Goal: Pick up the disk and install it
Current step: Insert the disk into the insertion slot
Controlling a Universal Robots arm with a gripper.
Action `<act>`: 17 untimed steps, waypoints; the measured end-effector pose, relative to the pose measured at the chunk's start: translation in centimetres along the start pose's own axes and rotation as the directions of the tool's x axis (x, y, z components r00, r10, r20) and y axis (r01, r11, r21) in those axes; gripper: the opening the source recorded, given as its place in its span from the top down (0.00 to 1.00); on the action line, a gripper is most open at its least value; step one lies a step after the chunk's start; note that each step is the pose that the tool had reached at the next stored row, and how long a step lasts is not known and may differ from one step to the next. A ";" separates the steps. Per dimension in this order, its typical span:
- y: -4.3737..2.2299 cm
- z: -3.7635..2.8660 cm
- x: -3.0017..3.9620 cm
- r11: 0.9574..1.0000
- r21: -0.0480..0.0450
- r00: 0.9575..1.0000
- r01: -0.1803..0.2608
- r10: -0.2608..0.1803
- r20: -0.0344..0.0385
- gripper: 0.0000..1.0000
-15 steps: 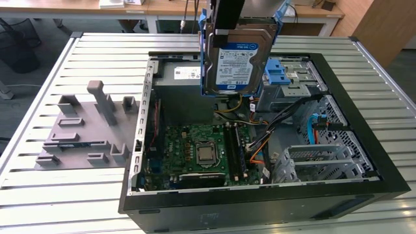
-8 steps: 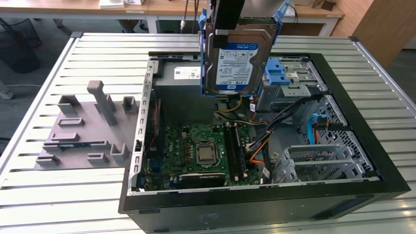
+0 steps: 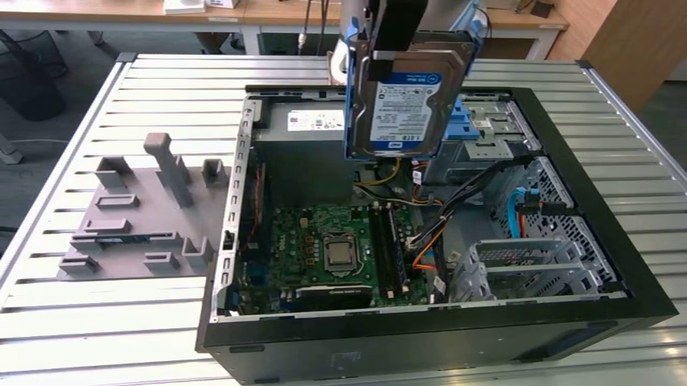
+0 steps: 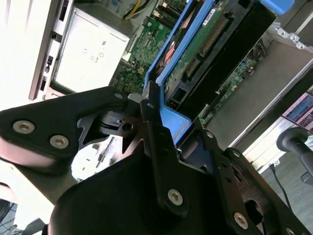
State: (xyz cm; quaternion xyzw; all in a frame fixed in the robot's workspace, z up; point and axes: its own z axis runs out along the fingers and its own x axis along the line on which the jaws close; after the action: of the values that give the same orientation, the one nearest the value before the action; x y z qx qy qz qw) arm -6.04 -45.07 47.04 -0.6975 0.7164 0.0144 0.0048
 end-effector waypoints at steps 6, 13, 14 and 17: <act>-0.04 0.06 1.44 1.000 0.001 1.000 0.000 0.000 0.000 0.64; -0.11 0.23 4.14 1.000 0.001 1.000 0.000 0.000 0.000 0.64; -0.12 0.23 4.44 1.000 0.000 1.000 0.000 0.000 0.000 0.64; -0.15 0.22 5.34 1.000 0.000 1.000 0.000 0.000 0.000 0.64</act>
State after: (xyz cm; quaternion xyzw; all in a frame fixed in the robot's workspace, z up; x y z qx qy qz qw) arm -6.04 -50.40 46.67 -0.6975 0.7164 0.0143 0.0050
